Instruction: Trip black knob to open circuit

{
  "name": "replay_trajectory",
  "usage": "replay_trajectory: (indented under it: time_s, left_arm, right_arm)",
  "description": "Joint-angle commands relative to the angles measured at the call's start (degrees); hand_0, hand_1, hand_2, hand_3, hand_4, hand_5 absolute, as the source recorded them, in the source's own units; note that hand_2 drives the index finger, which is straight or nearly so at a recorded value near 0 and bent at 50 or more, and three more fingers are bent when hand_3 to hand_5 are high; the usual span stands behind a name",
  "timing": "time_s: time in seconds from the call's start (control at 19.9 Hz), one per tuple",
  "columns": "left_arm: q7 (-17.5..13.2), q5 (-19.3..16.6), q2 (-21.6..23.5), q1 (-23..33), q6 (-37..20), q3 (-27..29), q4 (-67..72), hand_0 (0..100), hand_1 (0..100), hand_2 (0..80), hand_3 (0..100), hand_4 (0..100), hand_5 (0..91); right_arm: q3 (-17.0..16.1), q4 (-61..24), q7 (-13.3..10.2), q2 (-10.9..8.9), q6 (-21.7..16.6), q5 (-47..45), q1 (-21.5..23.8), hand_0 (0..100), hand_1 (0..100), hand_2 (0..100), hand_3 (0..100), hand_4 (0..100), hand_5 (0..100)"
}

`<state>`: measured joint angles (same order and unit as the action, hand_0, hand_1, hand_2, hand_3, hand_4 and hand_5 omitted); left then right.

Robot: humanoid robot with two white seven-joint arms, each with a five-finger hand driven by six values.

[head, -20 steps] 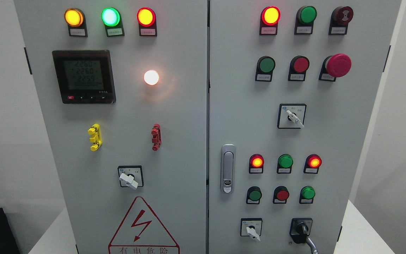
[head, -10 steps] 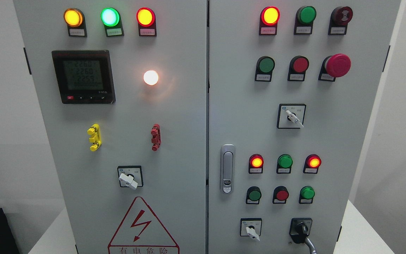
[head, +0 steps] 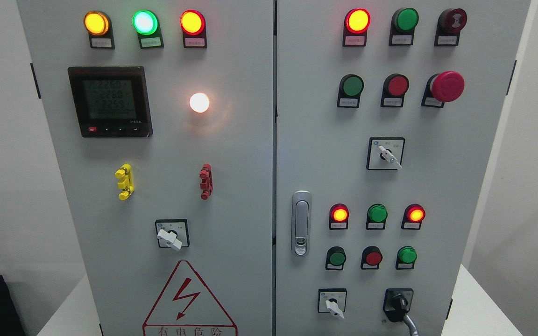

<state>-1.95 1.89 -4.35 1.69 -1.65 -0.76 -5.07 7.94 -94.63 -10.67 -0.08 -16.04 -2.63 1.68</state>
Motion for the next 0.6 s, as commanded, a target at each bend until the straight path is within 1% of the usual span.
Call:
replay_trajectory:
  time_s: [0.0,0.4,0.55]
  left_arm:
    - [0.0,0.1,0.0,-0.1,0.0,0.1,0.1,12,39,0.0,0,0,0.0]
    - [0.0,0.1,0.0,-0.1,0.1,0.1,0.1,12,39,0.0,0,0,0.0]
    - [0.0,0.1,0.0,0.0,0.1,0.1,0.1,12,39,0.0,0,0,0.0]
  right_arm:
    - [1.6,-1.7,0.8,0.26,-0.4,0.4,-0.9,79,86,0,100,96,87]
    - [1.7,-1.8,0.8,0.34,-0.4,0.3,-0.8,79,86,0,100,96,87]
    - [2.3,-1.7,0.8,0.34,-0.4,0.4,-0.9,79,86,0,100,96,87]
